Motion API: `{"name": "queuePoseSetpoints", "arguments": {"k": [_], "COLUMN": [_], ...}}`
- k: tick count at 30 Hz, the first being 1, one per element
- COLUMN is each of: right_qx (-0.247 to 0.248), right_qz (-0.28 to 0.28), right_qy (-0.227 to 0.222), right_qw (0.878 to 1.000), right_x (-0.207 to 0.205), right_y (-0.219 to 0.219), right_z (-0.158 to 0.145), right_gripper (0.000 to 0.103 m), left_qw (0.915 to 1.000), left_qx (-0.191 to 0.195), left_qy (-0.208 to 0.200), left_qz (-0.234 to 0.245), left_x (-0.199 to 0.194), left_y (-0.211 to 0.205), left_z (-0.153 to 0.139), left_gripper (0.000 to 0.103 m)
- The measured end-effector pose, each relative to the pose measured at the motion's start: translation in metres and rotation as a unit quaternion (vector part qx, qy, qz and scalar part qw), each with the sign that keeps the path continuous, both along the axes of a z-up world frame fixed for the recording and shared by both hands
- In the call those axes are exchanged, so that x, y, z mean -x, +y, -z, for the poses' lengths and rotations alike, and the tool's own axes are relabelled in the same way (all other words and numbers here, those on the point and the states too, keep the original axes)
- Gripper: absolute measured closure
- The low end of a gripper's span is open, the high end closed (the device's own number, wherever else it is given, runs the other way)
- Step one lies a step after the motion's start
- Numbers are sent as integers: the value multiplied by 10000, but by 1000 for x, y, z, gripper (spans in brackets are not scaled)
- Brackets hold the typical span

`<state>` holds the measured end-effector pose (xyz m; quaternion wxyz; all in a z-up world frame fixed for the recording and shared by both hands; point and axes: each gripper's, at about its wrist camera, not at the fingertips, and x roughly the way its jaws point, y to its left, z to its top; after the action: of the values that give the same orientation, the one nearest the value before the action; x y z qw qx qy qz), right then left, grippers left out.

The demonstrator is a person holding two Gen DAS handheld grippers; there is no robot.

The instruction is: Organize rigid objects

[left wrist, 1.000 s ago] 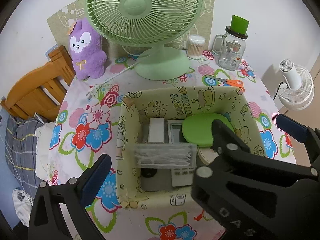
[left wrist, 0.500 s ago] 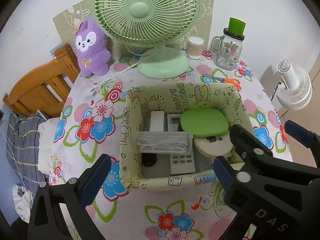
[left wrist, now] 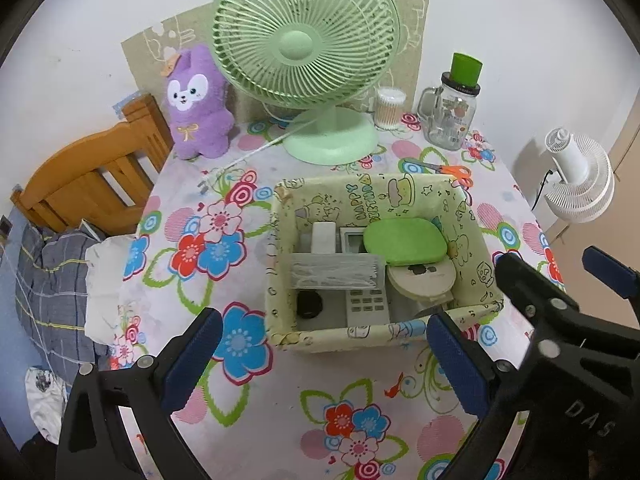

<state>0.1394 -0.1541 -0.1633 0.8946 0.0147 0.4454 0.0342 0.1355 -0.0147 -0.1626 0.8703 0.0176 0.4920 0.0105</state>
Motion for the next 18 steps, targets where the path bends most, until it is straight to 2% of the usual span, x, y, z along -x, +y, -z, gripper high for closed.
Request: {"name": "queuePoseSetpoints", "arguments": {"k": [9, 15, 18], "right_qx": [-55, 11, 8], "right_qz": [15, -15, -29], "right_qy": [-154, -340, -420], "right_qw": [9999, 9994, 9991], "right_x": [19, 35, 44], "right_y": [-6, -8, -8], "right_z": [-22, -42, -52], "right_gripper": [2, 2, 2], "left_qw": [9997, 9995, 9991], "left_qx": [176, 53, 115], "left_qy": [-163, -327, -411], "left_qz": [-6, 10, -53], "left_x": [24, 39, 47], "left_y": [13, 18, 23], "left_z": [-26, -42, -49], "left_gripper": [0, 0, 0]}}
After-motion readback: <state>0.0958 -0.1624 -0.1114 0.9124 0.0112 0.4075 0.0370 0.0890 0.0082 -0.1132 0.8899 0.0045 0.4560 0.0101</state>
